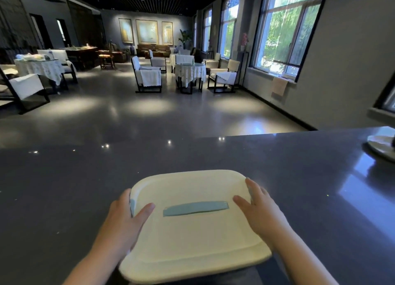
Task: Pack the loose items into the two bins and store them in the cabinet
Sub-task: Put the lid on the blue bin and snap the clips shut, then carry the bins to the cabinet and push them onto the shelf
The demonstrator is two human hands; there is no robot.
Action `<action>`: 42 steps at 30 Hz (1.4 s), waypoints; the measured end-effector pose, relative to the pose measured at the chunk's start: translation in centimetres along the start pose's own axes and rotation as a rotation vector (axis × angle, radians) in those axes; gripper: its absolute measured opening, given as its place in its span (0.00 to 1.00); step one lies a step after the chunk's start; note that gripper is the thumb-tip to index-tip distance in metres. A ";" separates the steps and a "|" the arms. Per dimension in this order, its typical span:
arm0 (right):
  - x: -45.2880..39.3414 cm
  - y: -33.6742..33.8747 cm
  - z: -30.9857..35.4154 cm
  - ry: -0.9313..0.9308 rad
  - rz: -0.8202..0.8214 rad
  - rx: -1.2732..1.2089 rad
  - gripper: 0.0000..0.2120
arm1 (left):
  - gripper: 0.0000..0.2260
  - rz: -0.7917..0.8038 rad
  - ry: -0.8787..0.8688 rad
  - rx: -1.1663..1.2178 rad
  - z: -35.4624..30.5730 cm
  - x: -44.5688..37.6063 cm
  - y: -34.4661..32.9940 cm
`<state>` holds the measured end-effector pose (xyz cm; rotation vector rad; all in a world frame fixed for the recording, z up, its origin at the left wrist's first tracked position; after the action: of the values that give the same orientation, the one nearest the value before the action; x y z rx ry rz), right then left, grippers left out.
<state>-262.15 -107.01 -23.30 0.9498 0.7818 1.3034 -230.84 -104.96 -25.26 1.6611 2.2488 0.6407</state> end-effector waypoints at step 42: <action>44.2 -3.4 1.5 -0.913 -0.813 -0.735 0.19 | 0.40 1.133 -0.239 0.306 -2.5 14.1 -2.4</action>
<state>-253.90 -63.44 -23.81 0.4309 -0.0828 0.2791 -238.27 -92.63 -23.74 2.9314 1.1063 0.2481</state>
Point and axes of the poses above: each hand's wrist, its own x-axis away from the middle knuckle, its own y-axis out of the back of the hand, z = x × y, the point moved 2 cm from there along -x, towards the middle knuckle, and after that the axes turned 10 degrees about x, right-handed, at the moved point
